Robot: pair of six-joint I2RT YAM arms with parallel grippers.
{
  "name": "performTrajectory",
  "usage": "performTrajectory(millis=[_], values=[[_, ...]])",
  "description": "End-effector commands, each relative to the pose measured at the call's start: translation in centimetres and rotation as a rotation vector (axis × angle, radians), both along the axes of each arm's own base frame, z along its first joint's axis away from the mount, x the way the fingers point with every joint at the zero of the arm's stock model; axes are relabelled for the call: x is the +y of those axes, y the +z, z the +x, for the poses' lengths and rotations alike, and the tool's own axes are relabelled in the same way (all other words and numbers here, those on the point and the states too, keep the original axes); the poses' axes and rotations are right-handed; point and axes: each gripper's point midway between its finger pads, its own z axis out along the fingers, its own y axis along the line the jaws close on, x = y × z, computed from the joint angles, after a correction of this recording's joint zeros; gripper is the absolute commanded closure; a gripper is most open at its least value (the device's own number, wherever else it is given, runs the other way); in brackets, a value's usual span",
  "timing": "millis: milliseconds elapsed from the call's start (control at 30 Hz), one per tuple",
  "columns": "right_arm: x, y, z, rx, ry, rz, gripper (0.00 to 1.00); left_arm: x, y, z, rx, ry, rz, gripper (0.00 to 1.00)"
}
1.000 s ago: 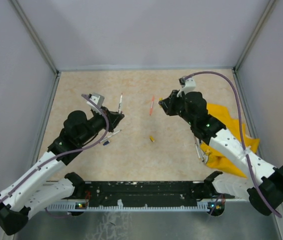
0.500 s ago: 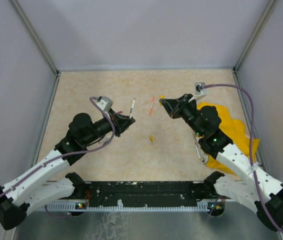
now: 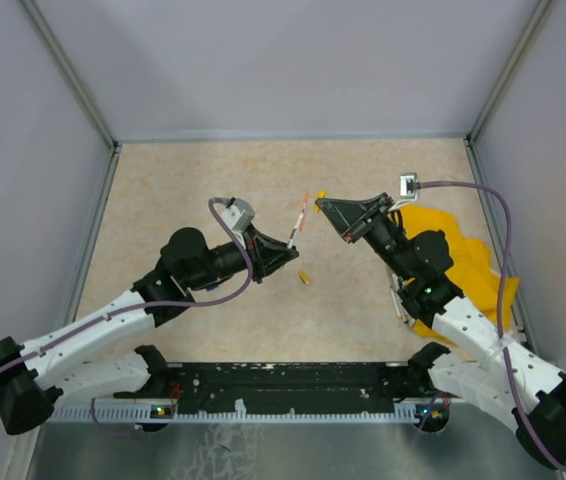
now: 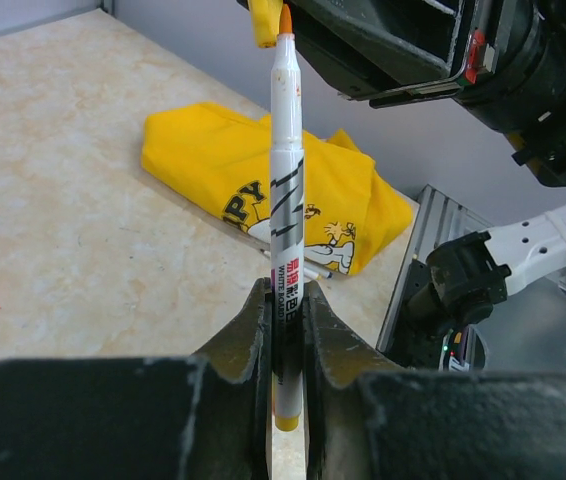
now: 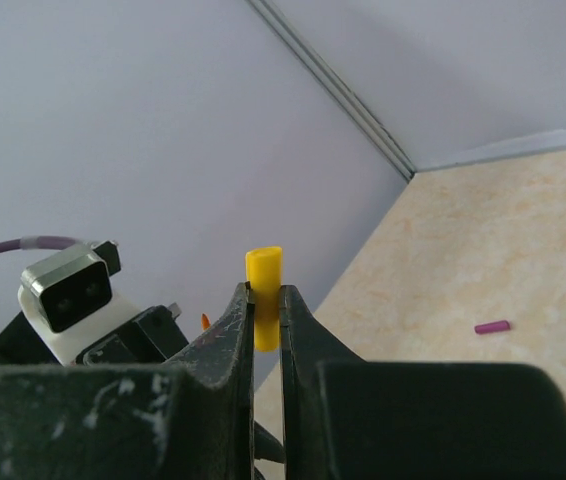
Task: Insert the pens into the pen caps
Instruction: Insert the pen cap onto the pen.
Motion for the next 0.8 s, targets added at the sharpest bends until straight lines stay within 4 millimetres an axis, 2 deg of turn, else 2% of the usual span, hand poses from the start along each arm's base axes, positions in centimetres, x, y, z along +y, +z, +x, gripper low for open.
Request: performTrajectory(millis=[0,367,767], values=[[-0.57,4.23,-1.41,-0.136,0.028,0.095,1.0,-0.82,3.18,-0.97,-0.071,-0.064,-0.071,1.0],[-0.55,5.11,-2.03,-0.168,0.054,0.133,1.0,-1.45,2.76,-1.62,-0.072,-0.112,-0.059,1.0],[0.03,4.41,-2.28,-0.169,0.088,0.113,1.0,-1.49,3.04,-1.72,-0.085,-0.117,-0.068,1.0]])
